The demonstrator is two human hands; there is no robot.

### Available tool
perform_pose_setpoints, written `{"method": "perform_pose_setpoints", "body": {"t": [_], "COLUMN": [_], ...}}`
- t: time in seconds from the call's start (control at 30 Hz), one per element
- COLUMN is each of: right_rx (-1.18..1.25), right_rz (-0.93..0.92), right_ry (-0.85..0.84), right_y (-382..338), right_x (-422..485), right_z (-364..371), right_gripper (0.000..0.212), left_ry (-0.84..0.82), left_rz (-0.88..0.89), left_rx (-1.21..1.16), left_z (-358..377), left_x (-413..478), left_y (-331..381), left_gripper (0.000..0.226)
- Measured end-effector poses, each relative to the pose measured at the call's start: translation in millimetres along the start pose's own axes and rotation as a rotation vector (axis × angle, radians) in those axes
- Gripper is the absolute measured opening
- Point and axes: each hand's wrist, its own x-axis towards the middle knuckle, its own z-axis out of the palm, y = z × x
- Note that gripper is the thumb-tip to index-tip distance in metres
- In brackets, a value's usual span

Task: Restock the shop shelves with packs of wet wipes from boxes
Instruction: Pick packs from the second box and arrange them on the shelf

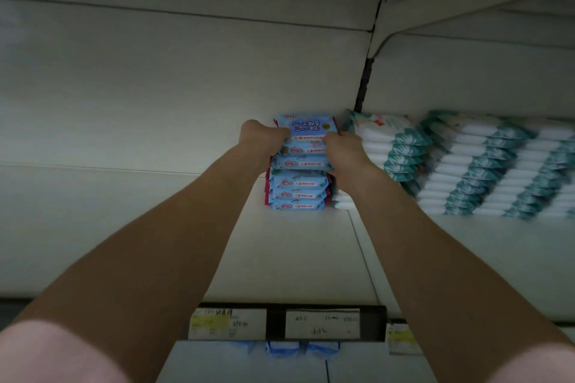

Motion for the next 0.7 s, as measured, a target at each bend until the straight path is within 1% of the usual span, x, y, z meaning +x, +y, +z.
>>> {"method": "perform_pose_setpoints", "body": {"t": [0.1, 0.2, 0.3, 0.43, 0.47, 0.57, 0.63, 0.7], "right_rx": [-0.069, -0.109, -0.135, -0.169, -0.169, -0.208, -0.211, -0.167], "right_rz": [-0.006, 0.000, -0.015, -0.011, -0.013, -0.017, -0.015, 0.002], "right_ry": [-0.001, -0.037, -0.052, -0.084, -0.093, -0.065, -0.070, -0.077], "right_y": [4, 4, 3, 0, 2, 7, 11, 11], "right_x": [2, -7, -3, 2, 3, 9, 17, 19], "right_z": [0, -3, -3, -4, -4, -2, -1, -3], "right_gripper": [0.031, 0.028, 0.029, 0.020, 0.020, 0.027, 0.027, 0.028], "left_ry": [0.039, 0.065, 0.076, 0.092, 0.087, 0.044, -0.009, -0.036], "left_rz": [-0.020, -0.034, -0.031, -0.030, -0.026, -0.016, 0.001, 0.047], "left_rx": [0.067, 0.139, 0.165, 0.167, 0.175, 0.195, 0.199, 0.192], "left_z": [4, 6, 7, 6, 5, 4, 3, 6], "left_x": [11, 18, 20, 22, 23, 20, 15, 10], "left_y": [-8, -16, -13, -11, -12, -10, -5, 2], "left_gripper": [0.022, 0.020, 0.013, 0.019, 0.018, 0.015, 0.017, 0.018]}}
